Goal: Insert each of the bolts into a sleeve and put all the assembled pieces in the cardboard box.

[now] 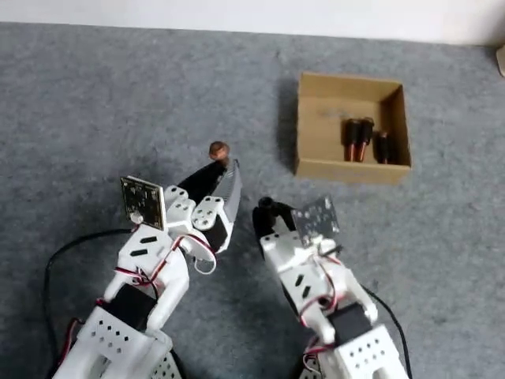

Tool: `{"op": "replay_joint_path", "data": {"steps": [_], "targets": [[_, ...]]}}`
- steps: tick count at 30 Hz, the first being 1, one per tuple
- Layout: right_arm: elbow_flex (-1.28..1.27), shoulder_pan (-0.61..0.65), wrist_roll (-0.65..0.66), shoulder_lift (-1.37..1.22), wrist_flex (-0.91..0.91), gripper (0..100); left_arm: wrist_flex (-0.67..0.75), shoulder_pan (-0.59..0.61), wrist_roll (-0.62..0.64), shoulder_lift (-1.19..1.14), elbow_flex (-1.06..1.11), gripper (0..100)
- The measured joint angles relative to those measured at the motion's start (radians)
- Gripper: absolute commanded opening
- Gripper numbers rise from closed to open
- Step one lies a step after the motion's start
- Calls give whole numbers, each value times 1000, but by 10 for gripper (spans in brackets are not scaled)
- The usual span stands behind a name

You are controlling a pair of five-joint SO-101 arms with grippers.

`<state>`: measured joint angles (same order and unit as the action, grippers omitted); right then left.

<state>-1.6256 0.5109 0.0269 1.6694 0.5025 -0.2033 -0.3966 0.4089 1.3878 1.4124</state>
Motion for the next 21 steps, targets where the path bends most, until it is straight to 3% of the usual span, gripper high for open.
{"op": "replay_joint_path", "data": {"steps": [4,10,21], "targets": [[-43,35,0,123,81,5,6,-20,0,6,0,5],[-43,114,135,133,92,5,-26,-112,0,8,0,5],[-41,118,164,153,92,5,-98,-117,0,8,0,5]]}}
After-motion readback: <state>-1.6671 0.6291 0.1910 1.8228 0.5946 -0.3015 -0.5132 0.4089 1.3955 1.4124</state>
